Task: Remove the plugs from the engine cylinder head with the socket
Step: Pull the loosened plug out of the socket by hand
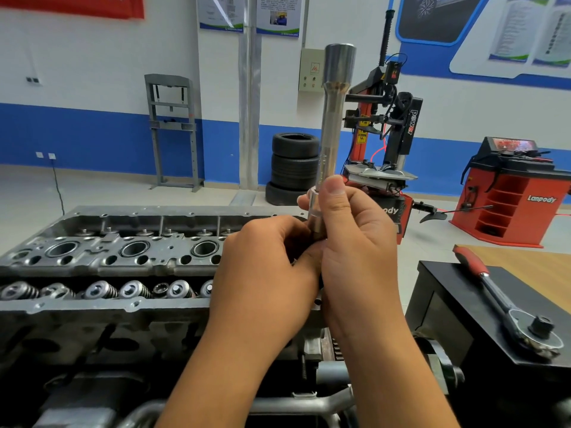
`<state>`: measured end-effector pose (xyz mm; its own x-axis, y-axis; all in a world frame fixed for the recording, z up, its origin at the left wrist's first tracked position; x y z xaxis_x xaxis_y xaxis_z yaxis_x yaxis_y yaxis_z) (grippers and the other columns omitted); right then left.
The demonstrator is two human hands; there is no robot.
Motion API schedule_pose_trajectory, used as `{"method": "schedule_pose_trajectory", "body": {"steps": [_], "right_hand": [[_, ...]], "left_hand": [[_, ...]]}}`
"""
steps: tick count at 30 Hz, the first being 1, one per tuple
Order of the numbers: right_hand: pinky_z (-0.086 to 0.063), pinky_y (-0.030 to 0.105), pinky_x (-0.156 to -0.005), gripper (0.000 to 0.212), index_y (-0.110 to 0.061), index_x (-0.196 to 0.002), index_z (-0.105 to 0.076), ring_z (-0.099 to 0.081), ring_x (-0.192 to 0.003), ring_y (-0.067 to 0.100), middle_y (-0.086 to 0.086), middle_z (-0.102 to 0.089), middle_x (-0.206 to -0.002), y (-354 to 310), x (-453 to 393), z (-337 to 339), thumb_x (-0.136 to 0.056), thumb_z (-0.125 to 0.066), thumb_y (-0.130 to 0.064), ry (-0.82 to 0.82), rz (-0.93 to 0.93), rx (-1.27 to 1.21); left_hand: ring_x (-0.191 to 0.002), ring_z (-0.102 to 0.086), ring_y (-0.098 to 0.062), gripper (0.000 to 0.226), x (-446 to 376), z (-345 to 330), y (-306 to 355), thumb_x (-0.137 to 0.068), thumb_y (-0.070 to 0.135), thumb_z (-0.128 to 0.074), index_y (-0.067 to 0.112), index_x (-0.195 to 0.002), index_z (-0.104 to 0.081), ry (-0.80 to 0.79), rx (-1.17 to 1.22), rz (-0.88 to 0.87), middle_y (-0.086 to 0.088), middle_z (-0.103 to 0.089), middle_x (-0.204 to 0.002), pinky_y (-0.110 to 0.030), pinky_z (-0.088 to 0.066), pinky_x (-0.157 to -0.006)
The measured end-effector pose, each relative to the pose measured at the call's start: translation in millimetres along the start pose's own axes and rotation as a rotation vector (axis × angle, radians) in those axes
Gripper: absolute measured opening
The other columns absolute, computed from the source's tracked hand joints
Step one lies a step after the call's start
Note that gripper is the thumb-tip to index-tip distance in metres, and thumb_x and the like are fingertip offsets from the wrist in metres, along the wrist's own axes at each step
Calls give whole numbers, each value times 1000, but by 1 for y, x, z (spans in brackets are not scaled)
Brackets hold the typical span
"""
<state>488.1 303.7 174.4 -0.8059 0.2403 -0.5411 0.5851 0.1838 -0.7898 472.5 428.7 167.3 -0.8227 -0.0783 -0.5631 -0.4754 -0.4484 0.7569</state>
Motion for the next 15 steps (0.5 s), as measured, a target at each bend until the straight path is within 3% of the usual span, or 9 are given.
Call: {"method": "schedule_pose_trajectory", "body": {"steps": [3,5,9,12,15], "right_hand": [[-58,43,-78,46,-12,-87,-72,-66,-80,17,12,-74,-90,2,0,0,-91,-57,-55,17,-11,27],[-58,48,-82,47,-12,-86,-72,-69,-84,23,13,-74,-90,1,0,1,-93,-54,-54,25,-7,40],[-54,39,-74,46,-8,-86,-70,-62,-78,16,23,-68,-92,1,1,1,-91,-58,-53,7,-33,-26],[-55,27,-65,30,-21,-89,-71,-64,-71,9,7,-75,-88,0,2,3,-83,-73,-51,2,-31,-69],[-55,31,-66,33,-21,-86,-71,-62,-71,10,1,-71,-83,-2,1,2,-82,-73,-54,-25,-9,-49]], "left_hand": [[-84,-72,0,29,3,-4,4,-81,45,-58,43,-102,-78,-69,23,1,26,-76,-88,-37,-62,-77],[-86,-73,-2,28,3,-6,6,-85,41,-56,43,-104,-77,-101,42,-4,25,-76,-90,-40,-62,-78],[-88,-73,1,21,1,-4,3,-89,41,-64,43,-105,-79,-68,38,2,26,-76,-90,-38,-61,-81],[-83,-71,6,18,0,-1,1,-89,30,-77,41,-102,-81,-31,19,-7,28,-76,-87,-35,-62,-80],[-81,-72,6,18,-1,1,-1,-88,28,-79,42,-100,-82,-38,56,-14,26,-77,-85,-33,-62,-80]]}}
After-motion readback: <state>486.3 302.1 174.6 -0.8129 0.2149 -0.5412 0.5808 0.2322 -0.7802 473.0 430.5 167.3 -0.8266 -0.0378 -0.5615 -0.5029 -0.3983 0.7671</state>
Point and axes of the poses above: each hand's wrist, its own x-axis away from the middle knuckle, its own z-axis out of the back of the hand, y = z × x, the point moved 10 cm from there along -x, towards the middle knuckle
